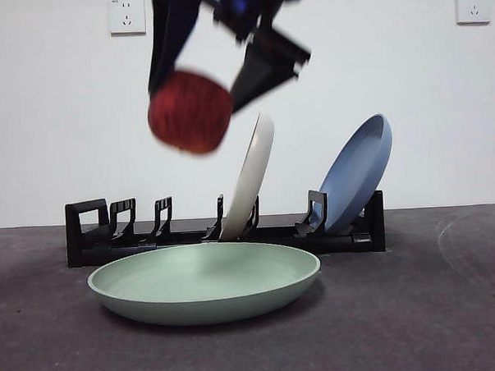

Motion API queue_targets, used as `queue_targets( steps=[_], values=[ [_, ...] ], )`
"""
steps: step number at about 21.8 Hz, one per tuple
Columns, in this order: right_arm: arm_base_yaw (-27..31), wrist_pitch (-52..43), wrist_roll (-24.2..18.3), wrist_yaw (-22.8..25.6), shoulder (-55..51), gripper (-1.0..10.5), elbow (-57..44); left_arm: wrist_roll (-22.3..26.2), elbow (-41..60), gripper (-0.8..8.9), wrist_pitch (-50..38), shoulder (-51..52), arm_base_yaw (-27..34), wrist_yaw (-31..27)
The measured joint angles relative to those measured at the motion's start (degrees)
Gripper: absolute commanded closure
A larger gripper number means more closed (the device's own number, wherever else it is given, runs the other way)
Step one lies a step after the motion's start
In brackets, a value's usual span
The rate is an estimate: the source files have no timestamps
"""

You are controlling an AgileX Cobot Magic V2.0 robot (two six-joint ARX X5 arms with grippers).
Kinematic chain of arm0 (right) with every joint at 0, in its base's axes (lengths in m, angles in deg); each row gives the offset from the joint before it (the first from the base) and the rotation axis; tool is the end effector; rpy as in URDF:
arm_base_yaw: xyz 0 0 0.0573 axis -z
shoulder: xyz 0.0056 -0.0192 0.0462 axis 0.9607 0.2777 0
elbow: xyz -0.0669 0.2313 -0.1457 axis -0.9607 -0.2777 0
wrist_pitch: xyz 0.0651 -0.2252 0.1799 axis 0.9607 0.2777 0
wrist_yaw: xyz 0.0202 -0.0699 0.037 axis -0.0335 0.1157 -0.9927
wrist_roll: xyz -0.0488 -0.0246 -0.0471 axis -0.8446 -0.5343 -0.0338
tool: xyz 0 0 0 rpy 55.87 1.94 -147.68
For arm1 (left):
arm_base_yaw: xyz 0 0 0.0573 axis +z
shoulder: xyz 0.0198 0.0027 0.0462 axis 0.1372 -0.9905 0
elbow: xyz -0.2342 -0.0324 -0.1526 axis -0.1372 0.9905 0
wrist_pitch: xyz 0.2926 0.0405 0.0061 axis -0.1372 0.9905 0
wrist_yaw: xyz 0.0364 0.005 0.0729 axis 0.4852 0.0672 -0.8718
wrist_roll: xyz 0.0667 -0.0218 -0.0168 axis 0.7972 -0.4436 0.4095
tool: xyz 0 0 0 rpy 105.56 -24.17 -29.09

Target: Take the green plate from the plate rack,put the plate on the table,take the apple from the table,put the apple in the plate

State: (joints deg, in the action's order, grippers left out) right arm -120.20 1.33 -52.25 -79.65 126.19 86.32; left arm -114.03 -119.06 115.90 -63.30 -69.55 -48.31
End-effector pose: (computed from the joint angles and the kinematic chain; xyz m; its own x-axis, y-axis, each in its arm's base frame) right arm 0.2874 0.3093 0.2797 0.3834 0.5518 -0.7406 -0.6633 0.7225 0.1949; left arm 0.0332 -0.0312 0.4314 0.6219 -0.6071 -0.4947 0.5663 0.7849 -0.2515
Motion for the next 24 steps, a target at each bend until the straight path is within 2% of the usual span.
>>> queue_targets(
  steps=[6,14,15,19,22,24],
  values=[
    [0.0,3.54,-1.42,4.02,9.51,9.6,0.0,-0.22,0.0,5.61,-0.04,0.0,0.0,-0.02],
    [-0.04,4.07,-3.65,4.07,14.56,9.2,0.02,-0.61,0.0,5.61,-0.09,0.0,0.0,-0.02],
    [-0.04,4.09,-3.69,4.07,14.56,8.8,0.02,-0.61,0.0,5.61,-0.09,0.0,0.0,-0.02],
    [-0.04,4.31,-4.02,4.04,14.56,5.5,0.04,-0.61,0.0,5.61,-0.11,0.0,0.0,-0.02],
    [-0.04,4.46,-4.09,4.04,14.56,4.2,0.07,-0.61,0.0,5.61,-0.11,0.0,0.0,-0.02],
    [-0.04,4.46,-4.09,4.04,14.56,4.0,0.07,-0.63,0.0,5.61,-0.11,0.0,0.0,-0.02]
  ],
)
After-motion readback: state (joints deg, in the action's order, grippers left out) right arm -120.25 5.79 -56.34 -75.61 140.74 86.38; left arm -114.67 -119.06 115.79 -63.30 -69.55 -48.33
